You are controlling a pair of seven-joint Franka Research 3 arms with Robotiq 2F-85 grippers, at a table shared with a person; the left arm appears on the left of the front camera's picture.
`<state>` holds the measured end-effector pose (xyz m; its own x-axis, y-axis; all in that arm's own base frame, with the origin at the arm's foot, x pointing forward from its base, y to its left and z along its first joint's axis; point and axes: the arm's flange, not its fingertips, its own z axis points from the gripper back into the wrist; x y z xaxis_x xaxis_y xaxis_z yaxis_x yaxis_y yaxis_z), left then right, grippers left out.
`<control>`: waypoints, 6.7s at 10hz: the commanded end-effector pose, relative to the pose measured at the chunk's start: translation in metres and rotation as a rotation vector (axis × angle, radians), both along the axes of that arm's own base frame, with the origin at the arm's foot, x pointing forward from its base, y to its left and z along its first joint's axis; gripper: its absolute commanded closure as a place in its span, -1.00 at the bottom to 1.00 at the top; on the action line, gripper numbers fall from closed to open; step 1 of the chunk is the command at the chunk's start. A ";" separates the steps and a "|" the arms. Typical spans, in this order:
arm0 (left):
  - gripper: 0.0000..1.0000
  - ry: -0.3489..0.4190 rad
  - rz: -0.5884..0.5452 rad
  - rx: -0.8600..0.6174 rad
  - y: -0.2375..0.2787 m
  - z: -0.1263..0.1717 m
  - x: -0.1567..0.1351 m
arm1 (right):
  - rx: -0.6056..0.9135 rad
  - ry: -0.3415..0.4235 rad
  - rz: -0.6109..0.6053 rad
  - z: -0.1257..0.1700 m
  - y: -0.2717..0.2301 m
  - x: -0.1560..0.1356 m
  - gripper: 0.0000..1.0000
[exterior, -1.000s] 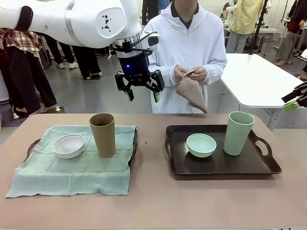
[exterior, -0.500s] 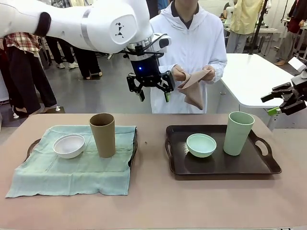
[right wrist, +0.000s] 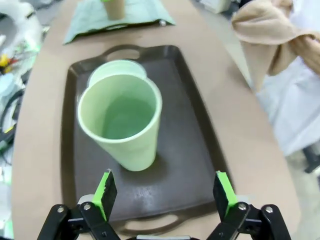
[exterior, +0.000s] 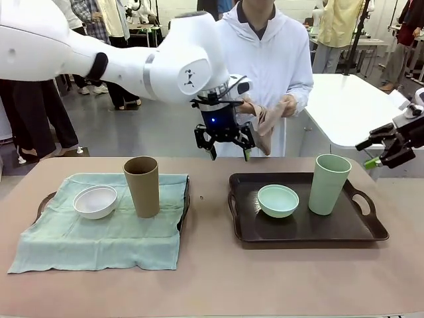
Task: Set up a tray with a mat and arrange the tableware.
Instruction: Pick up the Picnic Bowl and Reusable plastic cup from the Handle tray in front of the human's position and hold them in the air.
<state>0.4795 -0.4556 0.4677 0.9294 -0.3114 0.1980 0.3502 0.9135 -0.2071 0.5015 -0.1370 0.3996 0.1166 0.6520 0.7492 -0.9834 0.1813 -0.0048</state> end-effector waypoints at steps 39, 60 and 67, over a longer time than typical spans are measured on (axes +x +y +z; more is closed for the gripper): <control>0.18 0.107 0.268 0.136 -0.106 -0.126 0.035 | 0.143 0.133 0.240 -0.102 0.133 -0.012 0.20; 1.00 0.046 0.367 0.070 -0.079 0.096 -0.025 | 0.154 -0.001 0.162 0.152 0.062 -0.098 1.00; 1.00 0.049 0.323 0.030 -0.078 0.099 -0.020 | 0.145 -0.021 0.172 0.151 0.057 -0.099 1.00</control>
